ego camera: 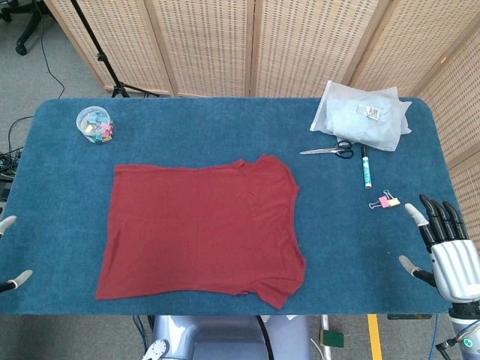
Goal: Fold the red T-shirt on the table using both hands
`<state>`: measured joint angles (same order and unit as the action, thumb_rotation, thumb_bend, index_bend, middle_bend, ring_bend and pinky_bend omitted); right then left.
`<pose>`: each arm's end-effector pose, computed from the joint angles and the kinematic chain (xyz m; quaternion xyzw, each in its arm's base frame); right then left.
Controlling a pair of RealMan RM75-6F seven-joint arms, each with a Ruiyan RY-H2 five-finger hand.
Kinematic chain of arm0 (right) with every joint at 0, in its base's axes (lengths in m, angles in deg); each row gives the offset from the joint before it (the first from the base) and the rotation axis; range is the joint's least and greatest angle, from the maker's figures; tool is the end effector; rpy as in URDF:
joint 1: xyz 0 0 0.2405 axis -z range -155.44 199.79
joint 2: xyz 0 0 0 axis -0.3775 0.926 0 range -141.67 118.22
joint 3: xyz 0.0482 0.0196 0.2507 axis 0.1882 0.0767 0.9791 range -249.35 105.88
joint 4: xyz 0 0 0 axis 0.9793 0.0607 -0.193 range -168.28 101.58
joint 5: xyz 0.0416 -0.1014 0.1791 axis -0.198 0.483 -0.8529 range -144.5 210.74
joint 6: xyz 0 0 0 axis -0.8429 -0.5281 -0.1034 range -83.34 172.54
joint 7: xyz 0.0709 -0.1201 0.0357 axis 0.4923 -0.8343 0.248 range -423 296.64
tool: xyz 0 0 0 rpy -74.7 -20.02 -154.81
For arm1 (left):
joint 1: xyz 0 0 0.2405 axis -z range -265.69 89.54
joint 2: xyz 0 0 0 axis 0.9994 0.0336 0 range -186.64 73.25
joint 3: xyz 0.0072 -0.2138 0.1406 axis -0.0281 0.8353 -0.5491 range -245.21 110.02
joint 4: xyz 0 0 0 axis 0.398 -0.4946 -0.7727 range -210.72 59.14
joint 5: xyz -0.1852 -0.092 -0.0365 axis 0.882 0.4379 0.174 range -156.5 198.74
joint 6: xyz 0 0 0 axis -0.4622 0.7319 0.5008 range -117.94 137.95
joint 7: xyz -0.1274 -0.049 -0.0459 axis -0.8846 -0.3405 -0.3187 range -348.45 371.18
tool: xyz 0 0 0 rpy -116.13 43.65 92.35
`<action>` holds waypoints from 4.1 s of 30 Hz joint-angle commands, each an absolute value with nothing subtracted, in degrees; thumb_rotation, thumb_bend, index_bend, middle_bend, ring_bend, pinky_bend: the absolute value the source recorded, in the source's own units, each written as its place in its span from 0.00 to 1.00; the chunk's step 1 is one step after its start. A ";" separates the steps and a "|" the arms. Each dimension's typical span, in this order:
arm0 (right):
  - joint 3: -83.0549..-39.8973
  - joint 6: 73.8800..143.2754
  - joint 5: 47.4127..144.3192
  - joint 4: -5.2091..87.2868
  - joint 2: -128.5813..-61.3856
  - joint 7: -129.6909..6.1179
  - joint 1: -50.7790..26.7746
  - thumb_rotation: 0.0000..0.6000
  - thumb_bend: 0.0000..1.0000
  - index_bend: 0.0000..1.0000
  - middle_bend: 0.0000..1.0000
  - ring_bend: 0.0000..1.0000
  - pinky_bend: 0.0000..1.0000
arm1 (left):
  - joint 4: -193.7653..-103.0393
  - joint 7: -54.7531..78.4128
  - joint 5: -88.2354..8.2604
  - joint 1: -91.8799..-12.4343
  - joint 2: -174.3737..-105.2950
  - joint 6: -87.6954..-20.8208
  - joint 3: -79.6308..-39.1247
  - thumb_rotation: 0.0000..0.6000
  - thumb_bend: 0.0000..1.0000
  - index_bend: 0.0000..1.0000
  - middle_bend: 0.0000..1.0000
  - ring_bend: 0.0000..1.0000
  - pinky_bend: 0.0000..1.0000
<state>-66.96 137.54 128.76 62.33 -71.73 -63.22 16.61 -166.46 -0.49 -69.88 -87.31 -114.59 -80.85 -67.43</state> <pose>-0.2692 -0.1863 0.1890 0.6132 -0.2918 0.4696 0.5642 -0.3209 0.1489 0.1982 -0.5835 -0.3956 -0.4198 0.5717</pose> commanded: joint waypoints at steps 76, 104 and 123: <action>-78.38 110.66 142.70 46.57 -98.50 -75.74 -2.33 1.00 0.42 0.50 0.00 0.00 0.00 | -167.10 0.73 -65.98 -85.82 -114.87 -76.86 -66.24 1.00 0.01 0.00 0.00 0.00 0.00; -79.26 112.75 139.32 45.40 -99.90 -67.21 -4.05 1.00 0.67 0.57 0.00 0.00 0.00 | -131.84 -13.64 -86.71 -81.75 -136.30 -80.56 -76.39 1.00 0.35 0.28 0.00 0.00 0.00; -79.46 112.71 138.05 45.19 -99.88 -66.66 -4.63 1.00 0.75 0.58 0.00 0.00 0.00 | -113.03 -21.96 -86.86 -84.12 -147.34 -85.85 -79.80 1.00 0.30 0.35 0.00 0.00 0.00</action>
<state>-79.45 112.72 138.05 45.21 -99.87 -66.64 -4.62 -113.98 -21.32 -86.96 -83.78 -146.68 -85.50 -79.40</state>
